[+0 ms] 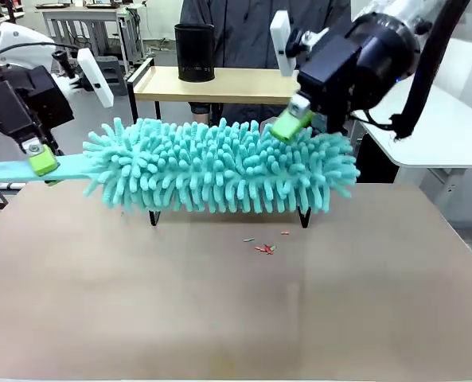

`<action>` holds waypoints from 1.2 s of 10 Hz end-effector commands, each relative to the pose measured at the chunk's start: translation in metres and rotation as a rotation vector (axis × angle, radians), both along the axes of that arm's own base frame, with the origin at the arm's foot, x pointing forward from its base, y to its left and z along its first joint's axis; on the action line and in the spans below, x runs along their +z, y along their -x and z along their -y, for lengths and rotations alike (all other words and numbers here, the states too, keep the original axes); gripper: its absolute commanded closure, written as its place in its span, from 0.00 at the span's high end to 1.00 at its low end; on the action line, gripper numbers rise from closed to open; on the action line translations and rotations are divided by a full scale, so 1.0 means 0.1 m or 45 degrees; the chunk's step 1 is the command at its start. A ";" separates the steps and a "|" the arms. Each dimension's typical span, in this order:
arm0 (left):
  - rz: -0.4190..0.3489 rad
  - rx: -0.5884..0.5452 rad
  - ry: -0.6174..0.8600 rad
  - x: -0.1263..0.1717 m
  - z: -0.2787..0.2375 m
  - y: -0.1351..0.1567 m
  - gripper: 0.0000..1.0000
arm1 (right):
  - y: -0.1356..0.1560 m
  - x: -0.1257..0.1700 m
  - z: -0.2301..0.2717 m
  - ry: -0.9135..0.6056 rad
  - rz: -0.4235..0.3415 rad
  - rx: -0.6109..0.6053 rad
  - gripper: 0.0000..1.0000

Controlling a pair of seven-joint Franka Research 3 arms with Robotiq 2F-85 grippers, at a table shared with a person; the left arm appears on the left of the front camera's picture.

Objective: Clean the shelf.
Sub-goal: Hand the Duster back to the human.

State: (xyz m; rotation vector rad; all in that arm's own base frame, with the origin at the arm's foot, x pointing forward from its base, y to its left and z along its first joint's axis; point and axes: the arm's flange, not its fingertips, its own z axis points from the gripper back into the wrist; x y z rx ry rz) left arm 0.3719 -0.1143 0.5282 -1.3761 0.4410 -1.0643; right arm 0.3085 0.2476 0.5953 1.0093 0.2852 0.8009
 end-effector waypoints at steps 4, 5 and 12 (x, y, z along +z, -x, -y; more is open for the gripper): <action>-0.002 -0.010 0.074 -0.01 0.02 -0.03 0.12 | -0.01 0.03 0.07 -0.026 -0.020 0.098 0.81; -0.010 -0.026 0.081 0.00 0.01 0.00 0.12 | 0.01 0.01 0.07 -0.012 -0.018 0.108 0.40; 0.020 -0.064 0.082 0.04 0.00 0.10 0.12 | 0.04 -0.01 0.09 0.018 0.031 0.075 0.00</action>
